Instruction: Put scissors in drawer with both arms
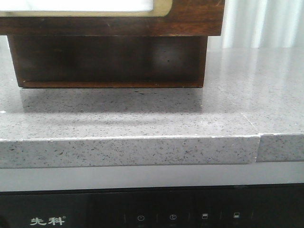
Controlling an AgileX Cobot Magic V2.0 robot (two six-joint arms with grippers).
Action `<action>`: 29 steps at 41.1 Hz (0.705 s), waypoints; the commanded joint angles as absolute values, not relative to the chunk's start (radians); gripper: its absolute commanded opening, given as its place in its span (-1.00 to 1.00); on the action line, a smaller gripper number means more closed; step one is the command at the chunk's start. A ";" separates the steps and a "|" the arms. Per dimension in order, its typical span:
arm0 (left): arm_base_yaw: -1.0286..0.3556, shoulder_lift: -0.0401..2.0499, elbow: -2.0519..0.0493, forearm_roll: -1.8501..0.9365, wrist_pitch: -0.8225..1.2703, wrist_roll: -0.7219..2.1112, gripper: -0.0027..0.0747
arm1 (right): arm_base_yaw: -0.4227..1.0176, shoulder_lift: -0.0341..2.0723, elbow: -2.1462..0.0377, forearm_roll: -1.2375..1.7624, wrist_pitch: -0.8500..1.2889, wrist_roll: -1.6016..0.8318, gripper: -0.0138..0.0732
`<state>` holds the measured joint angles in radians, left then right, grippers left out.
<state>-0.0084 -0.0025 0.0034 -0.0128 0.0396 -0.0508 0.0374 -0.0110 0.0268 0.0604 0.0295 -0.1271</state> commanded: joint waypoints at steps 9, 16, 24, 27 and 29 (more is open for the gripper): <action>-0.012 -0.021 0.029 -0.019 -0.048 -0.059 -0.98 | 0.056 -0.028 0.027 0.054 -0.047 -0.129 -0.84; -0.012 -0.021 0.029 -0.019 -0.048 -0.059 -0.98 | 0.039 -0.027 0.027 0.054 -0.050 -0.129 -0.84; -0.012 -0.021 0.029 -0.019 -0.048 -0.059 -0.98 | 0.039 -0.027 0.027 0.055 -0.051 -0.129 -0.84; -0.012 -0.021 0.029 -0.019 -0.048 -0.059 -0.98 | 0.039 -0.027 0.027 0.058 -0.054 -0.129 -0.84; -0.012 -0.021 0.029 -0.019 -0.048 -0.059 -0.98 | 0.039 -0.027 0.027 0.067 -0.062 -0.125 -0.84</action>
